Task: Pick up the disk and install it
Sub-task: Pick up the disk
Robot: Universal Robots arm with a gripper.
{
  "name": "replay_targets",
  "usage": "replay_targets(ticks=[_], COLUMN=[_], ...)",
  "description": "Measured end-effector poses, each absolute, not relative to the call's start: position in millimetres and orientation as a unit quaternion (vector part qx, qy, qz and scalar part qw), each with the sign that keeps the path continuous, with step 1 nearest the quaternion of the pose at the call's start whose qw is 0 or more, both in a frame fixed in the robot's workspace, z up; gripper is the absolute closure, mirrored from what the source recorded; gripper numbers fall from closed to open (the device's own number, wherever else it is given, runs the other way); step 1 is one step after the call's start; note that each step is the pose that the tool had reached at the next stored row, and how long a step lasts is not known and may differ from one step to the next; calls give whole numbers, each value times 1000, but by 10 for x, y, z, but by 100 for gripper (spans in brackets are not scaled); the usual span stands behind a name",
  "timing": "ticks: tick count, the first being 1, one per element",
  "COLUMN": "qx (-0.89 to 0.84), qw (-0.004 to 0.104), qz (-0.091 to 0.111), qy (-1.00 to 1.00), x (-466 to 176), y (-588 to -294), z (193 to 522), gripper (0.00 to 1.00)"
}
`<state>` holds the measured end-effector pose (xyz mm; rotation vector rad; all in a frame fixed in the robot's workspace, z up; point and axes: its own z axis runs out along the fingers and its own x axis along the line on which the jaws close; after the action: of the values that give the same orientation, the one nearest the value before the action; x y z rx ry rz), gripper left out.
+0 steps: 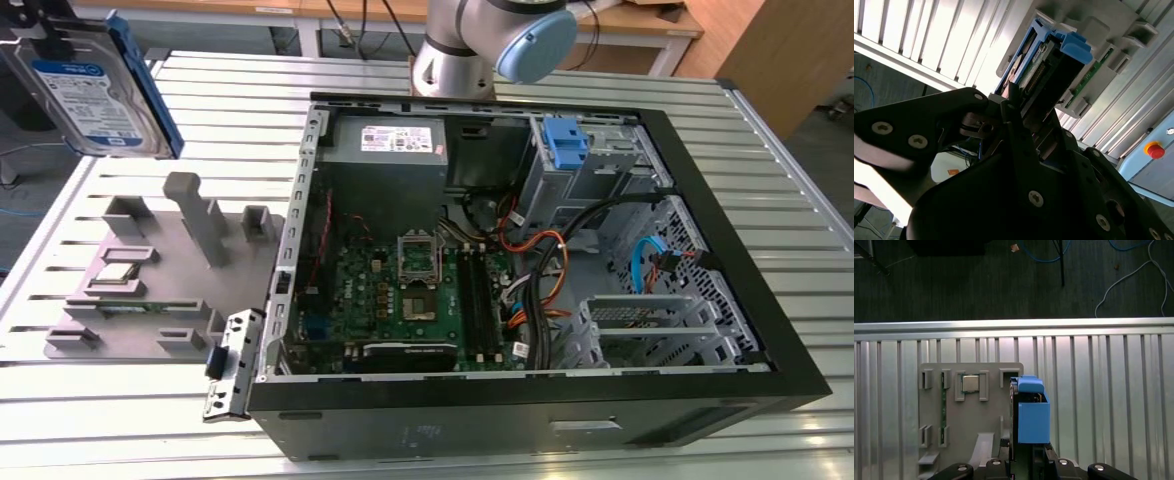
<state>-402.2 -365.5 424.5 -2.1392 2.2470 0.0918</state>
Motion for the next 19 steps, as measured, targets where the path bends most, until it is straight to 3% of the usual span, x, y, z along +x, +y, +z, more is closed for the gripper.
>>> replay_targets(ticks=[19], qx=[-689], qw=[19], qz=[30], qy=[724], x=[-4022], y=[-3655], z=[4307], gripper=[65])
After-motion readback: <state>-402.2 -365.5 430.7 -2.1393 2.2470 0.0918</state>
